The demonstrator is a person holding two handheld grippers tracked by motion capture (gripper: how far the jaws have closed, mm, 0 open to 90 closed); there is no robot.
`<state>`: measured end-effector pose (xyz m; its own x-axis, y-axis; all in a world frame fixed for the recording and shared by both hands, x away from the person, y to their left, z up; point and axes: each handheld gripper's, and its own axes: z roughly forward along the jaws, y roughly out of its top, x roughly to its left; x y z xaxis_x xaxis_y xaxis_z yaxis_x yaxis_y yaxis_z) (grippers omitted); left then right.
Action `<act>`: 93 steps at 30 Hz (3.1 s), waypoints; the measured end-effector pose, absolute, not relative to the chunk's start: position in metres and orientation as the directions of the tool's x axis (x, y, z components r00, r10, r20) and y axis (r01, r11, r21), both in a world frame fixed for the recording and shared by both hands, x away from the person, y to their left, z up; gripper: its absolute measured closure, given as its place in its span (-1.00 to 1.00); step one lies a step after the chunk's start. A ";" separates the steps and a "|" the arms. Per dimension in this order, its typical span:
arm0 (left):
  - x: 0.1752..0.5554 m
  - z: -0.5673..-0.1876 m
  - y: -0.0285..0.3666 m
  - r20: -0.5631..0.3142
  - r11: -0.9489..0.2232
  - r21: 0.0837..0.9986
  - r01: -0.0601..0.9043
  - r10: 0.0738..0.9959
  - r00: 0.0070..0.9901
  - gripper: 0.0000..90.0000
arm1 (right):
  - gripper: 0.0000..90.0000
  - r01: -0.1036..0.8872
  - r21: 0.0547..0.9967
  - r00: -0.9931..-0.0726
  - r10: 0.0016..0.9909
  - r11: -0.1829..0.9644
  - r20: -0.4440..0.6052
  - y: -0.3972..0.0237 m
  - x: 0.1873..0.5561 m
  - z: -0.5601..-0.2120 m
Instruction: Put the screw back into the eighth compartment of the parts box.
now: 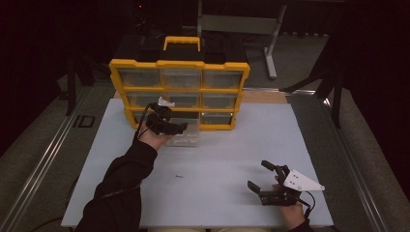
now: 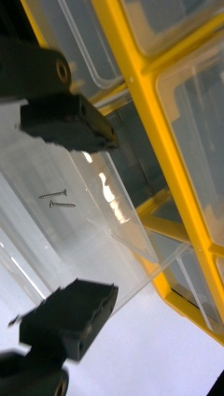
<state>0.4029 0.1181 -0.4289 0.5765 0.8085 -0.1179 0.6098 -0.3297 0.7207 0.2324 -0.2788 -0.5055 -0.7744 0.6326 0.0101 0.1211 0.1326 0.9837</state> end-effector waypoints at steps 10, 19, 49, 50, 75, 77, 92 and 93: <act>0.385 -0.418 0.133 -0.135 -0.315 0.767 0.559 0.773 0.620 -0.93 | -0.73 0.126 0.983 -0.775 0.631 0.133 0.014 -0.278 0.233 -0.506; 0.362 -0.408 0.142 -0.121 -0.324 0.797 0.509 0.741 0.661 -0.96 | -0.73 0.129 0.983 -0.776 0.630 0.134 0.016 -0.278 0.233 -0.506; 0.305 -0.446 0.145 -0.147 -0.423 0.799 0.427 0.552 0.821 -0.96 | -0.73 0.129 0.982 -0.781 0.624 0.141 0.013 -0.277 0.233 -0.506; 0.305 -0.448 0.144 -0.142 -0.431 0.796 0.425 0.550 0.823 -0.96 | -0.73 0.129 0.982 -0.782 0.623 0.141 0.013 -0.277 0.233 -0.506; 0.302 -0.497 0.137 -0.111 -0.550 0.744 0.381 0.459 0.881 -0.40 | -0.73 0.129 0.981 -0.783 0.622 0.141 0.013 -0.277 0.233 -0.507; 0.304 -0.502 0.137 -0.116 -0.570 0.727 0.384 0.450 0.886 -0.34 | -0.73 0.129 0.982 -0.783 0.621 0.141 0.013 -0.276 0.233 -0.506; 0.310 -0.518 0.126 -0.048 -0.672 0.660 0.335 0.407 0.912 0.28 | -0.73 0.133 0.981 -0.781 0.625 0.139 0.018 -0.277 0.233 -0.507; 0.311 -0.520 0.125 -0.043 -0.681 0.651 0.335 0.408 0.912 0.32 | -0.73 0.133 0.981 -0.781 0.625 0.139 0.018 -0.277 0.233 -0.507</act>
<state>0.3108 0.1253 -0.5195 0.9121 0.4077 -0.0428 0.3351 -0.6814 0.6507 0.2332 -0.2773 -0.5067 -0.7805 0.6249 0.0176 0.1335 0.1391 0.9812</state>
